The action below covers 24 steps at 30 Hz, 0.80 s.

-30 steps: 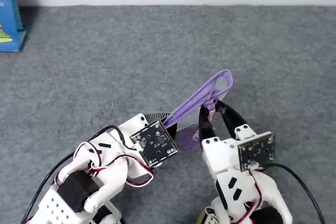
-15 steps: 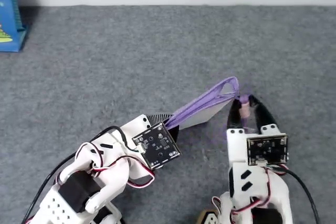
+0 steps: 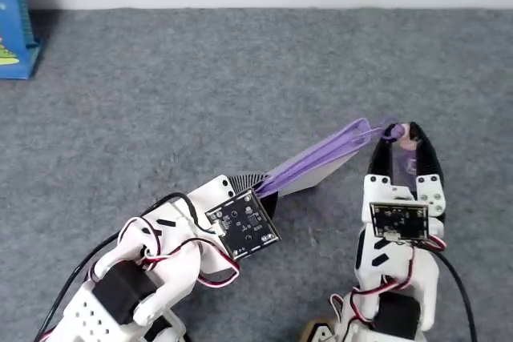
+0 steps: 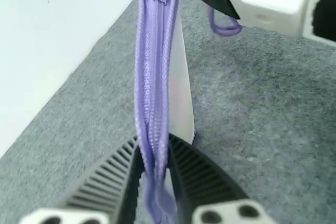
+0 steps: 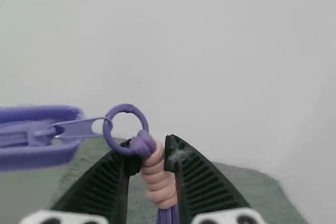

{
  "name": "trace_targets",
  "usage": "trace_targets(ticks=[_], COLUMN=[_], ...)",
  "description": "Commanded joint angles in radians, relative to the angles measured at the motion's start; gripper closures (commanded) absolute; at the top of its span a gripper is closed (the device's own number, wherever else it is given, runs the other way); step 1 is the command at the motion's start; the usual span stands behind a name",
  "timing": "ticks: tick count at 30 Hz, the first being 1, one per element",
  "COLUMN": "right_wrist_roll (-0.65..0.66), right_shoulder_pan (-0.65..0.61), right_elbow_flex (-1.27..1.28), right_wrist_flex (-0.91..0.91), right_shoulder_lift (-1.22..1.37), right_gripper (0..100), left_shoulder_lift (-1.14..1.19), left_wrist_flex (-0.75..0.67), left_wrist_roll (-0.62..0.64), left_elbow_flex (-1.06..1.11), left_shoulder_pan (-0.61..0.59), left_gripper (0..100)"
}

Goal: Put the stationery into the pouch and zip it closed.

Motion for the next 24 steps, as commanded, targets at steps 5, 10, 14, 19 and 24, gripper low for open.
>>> trace_targets(ticks=[5,10,14,19,24], right_wrist_roll=[0.012,0.012,0.012,0.012,0.003], right_shoulder_pan=[0.139,0.136,0.107,-0.027,-0.153], right_elbow_flex=[0.018,0.020,0.017,0.023,0.021], right_wrist_flex=[-0.025,-0.019,-0.019,-0.018,-0.018], right_shoulder_lift=[0.015,0.015,0.013,0.013,0.013], right_gripper=[99.1,99.1,99.1,98.5,82.0], left_shoulder_lift=[-0.025,-0.025,-0.025,-0.026,-0.018], left_wrist_flex=[0.009,0.009,0.005,-0.069,-0.176], left_wrist_roll=[-0.005,-0.005,-0.005,0.002,0.035], left_elbow_flex=[-0.013,-0.013,-0.015,-0.013,0.013], left_shoulder_pan=[-0.017,-0.017,-0.023,-0.184,-0.345], left_gripper=[99,99,99,99,98])
